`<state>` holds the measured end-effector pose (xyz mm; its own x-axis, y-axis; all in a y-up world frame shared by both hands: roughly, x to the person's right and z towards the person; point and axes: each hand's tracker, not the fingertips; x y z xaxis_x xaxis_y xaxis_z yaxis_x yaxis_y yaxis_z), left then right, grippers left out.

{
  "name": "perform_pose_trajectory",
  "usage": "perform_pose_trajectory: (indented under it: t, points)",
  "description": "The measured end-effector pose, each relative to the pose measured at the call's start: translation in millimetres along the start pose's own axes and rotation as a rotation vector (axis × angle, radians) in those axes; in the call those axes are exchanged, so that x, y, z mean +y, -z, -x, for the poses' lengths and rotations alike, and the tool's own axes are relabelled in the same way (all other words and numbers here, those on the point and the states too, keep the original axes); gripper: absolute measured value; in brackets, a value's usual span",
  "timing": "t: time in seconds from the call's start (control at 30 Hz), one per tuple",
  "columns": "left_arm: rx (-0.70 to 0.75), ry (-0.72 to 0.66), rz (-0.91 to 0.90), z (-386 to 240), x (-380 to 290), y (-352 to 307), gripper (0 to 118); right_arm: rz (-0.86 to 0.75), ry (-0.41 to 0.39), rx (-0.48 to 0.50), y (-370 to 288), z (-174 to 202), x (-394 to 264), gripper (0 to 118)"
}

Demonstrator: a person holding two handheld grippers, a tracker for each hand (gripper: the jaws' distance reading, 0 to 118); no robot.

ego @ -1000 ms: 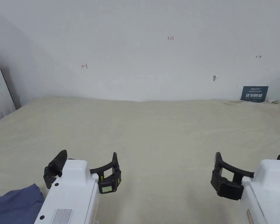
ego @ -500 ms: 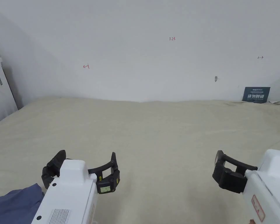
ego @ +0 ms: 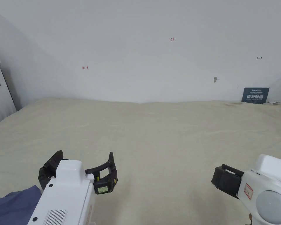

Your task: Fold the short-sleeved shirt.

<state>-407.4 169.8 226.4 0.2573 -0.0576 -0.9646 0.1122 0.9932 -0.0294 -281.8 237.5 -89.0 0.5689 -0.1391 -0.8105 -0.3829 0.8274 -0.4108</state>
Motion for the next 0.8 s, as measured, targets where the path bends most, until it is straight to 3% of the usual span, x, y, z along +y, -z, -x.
perform_pose_trajectory:
  t: [0.2,0.53,0.67,0.8]
  points:
    - [0.000,-0.004,-0.003,1,1,0,118,0.003,-0.040,0.023,6,-9,1,118]
    - [-0.007,0.000,-0.005,-1,1,-1,118,0.025,-0.025,0.090,9,-19,5,116]
    - [-0.006,-0.007,-0.004,0,1,-1,118,-0.073,-0.071,0.082,1,-12,2,116]
    - [-0.002,-0.006,-0.004,0,1,-1,118,-0.233,-0.122,0.140,-2,-18,-7,116]
